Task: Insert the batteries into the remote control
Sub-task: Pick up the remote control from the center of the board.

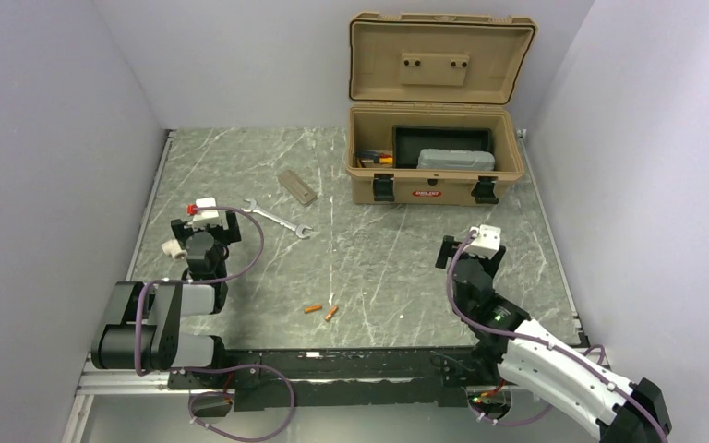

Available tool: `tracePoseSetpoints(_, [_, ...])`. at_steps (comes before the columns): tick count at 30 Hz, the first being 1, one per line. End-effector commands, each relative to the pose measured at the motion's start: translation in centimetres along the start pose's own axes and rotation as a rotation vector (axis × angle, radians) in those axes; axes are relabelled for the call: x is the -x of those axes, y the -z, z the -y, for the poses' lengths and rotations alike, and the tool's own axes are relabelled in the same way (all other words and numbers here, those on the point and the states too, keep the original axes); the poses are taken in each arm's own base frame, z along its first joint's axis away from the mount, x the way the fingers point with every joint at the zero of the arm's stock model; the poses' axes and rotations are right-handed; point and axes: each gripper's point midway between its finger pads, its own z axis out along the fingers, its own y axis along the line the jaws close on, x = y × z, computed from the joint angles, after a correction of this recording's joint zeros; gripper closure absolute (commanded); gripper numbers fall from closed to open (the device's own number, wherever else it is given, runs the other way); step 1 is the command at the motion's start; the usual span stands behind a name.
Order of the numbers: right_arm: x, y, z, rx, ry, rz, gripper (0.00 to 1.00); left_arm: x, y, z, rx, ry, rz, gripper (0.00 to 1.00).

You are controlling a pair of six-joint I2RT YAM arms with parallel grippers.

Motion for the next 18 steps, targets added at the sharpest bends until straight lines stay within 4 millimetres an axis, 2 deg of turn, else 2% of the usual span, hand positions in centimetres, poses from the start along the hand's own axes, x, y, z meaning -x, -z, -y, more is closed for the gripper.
tracePoseSetpoints(1, [0.9, -0.1, -0.3, 0.002, -0.018, 0.023, 0.19, 1.9, -0.5, 0.1, 0.006, 0.018, 0.063, 0.01])
tracePoseSetpoints(4, [0.9, -0.1, -0.3, 0.010, -0.022, 0.026, 0.19, 2.6, -0.4, 0.2, 0.004, 0.006, 0.068, 0.01])
tracePoseSetpoints(8, [1.0, 0.1, -0.3, 0.023, -0.031, 0.036, 0.19, 5.4, -0.7, 0.1, 0.064, -0.018, 0.020, 0.01])
tracePoseSetpoints(9, [1.0, 0.1, -0.3, 0.027, -0.031, 0.038, 0.19, 5.9, -0.7, 0.1, 0.069, 0.000, -0.008, 0.01])
tracePoseSetpoints(10, [1.1, 0.2, -0.3, 0.030, -0.032, 0.040, 0.19, 5.4, -0.4, 0.1, 0.071, 0.016, -0.070, 0.01])
tracePoseSetpoints(13, [1.2, 0.3, -0.3, 0.037, -0.045, 0.044, 0.21, 6.7, 0.3, 0.5, 0.060, 0.094, -0.121, 0.01])
tracePoseSetpoints(15, [1.9, 0.6, -1.2, 0.099, -0.050, 0.055, 0.23, 7.5, 1.0, 0.6, 0.053, 0.139, -0.154, 0.01])
tracePoseSetpoints(18, [3.8, 1.6, -4.0, 0.265, -0.093, 0.063, 0.27, 9.1, 2.3, 0.0, 0.076, 0.192, -0.184, 0.01])
